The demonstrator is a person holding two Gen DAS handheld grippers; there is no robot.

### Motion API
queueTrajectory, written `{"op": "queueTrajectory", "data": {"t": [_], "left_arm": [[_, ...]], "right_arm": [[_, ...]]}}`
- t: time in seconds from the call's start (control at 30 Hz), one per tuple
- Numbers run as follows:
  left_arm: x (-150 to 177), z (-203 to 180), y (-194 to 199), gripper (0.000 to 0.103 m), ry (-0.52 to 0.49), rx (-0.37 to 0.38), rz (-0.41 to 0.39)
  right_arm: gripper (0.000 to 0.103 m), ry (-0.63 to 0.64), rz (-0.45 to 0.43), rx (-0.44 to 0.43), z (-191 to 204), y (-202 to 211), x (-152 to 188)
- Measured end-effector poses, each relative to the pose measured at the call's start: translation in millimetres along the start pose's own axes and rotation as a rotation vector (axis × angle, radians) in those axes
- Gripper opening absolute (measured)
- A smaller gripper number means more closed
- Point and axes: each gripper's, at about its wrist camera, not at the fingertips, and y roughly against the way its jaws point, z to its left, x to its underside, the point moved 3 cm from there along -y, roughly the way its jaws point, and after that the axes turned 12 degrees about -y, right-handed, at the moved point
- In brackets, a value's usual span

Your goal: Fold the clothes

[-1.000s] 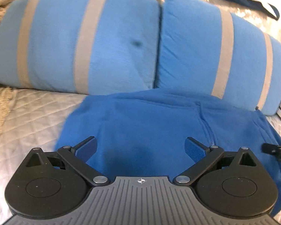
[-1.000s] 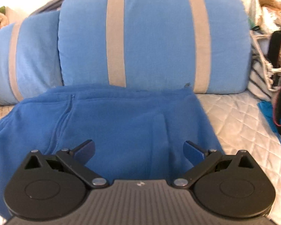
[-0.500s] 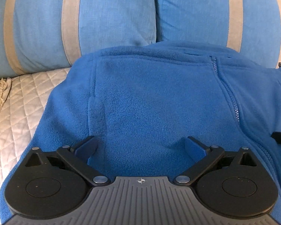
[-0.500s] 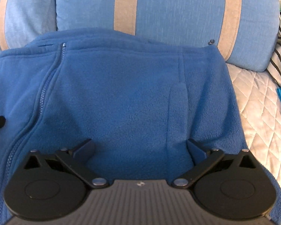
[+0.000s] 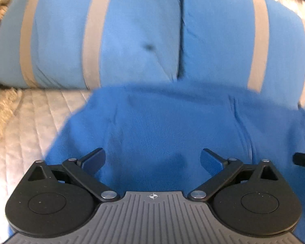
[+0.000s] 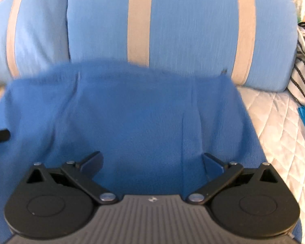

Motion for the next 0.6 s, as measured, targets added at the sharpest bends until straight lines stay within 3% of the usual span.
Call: {"op": "queueTrajectory", "data": {"t": [0.13,0.47,0.6], "left_arm": [[-24,-6,-5,0.102,-0.078,0.018,-0.007],[-54,0,-61,0.101,-0.108,0.034,0.056],[-35,-7,-102,0.103,-0.124,0.082,0.179]], "right_arm": [[0.102,-0.012,-0.032,-0.012,9,-2,-21],[0.102,-0.007,-0.016,0.046,22,-50,-68],[0.102,0.003,0.063,0.063,17,-92,-66]]}}
